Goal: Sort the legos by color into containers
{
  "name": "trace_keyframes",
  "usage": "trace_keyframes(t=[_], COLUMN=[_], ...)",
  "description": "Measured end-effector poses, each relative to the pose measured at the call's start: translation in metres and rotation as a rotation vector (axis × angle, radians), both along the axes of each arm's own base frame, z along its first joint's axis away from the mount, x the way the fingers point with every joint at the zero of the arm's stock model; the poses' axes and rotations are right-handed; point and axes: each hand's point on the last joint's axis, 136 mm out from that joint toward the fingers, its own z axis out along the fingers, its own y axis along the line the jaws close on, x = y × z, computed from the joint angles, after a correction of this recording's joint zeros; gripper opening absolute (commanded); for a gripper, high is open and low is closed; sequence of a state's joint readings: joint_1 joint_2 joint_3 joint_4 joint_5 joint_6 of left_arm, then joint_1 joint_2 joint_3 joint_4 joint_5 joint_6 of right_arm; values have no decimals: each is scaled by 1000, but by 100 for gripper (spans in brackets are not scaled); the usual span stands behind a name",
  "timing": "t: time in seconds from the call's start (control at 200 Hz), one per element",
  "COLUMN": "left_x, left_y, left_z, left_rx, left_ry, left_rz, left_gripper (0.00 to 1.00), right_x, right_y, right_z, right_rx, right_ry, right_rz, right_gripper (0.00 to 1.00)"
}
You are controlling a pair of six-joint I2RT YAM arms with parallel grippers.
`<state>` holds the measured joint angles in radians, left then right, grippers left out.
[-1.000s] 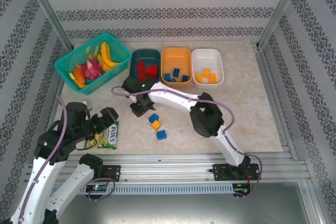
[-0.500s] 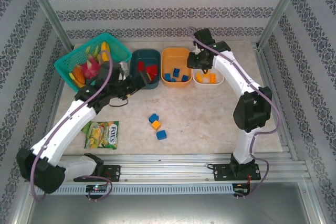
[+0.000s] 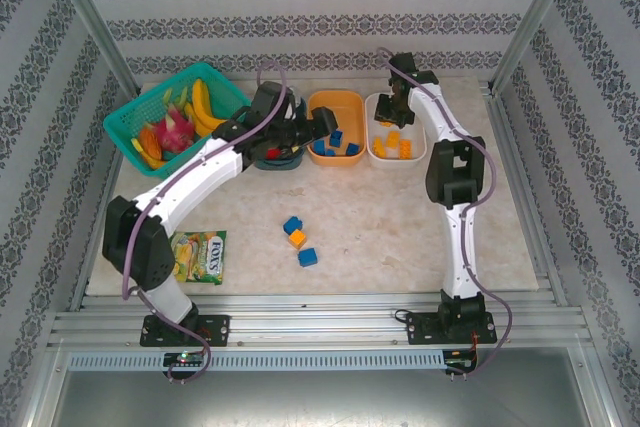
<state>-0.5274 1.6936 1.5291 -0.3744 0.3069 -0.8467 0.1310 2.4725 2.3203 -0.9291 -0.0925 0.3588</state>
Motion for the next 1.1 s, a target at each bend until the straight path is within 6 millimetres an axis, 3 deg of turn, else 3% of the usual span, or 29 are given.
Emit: trace_keyframes(t=[0.23, 0.415, 0.58, 0.709, 0.844, 0.989, 1.099], left_x=[10, 9, 8, 0, -17, -50, -78], left_y=[-17, -15, -8, 5, 26, 56, 79], left_z=[5, 0, -5, -4, 19, 47, 53], left_rx=[11, 40, 84, 131, 157, 164, 170], left_ry=[-33, -26, -16, -4, -24, -63, -74], left_rz=[-27, -17, -2, 23, 62, 102, 129], left_gripper=[94, 94, 94, 94, 94, 94, 94], right_x=[1, -1, 0, 2, -3, -31, -67], right_y=[-11, -9, -8, -4, 5, 37, 69], right_z=[-30, -29, -21, 14, 84, 167, 199], right_rx=[17, 28, 31, 36, 43, 58, 76], right_ry=[70, 83, 67, 4, -126, -283, -342], right_rz=[-1, 8, 12, 20, 38, 100, 174], right_gripper=[41, 53, 56, 56, 56, 55, 56])
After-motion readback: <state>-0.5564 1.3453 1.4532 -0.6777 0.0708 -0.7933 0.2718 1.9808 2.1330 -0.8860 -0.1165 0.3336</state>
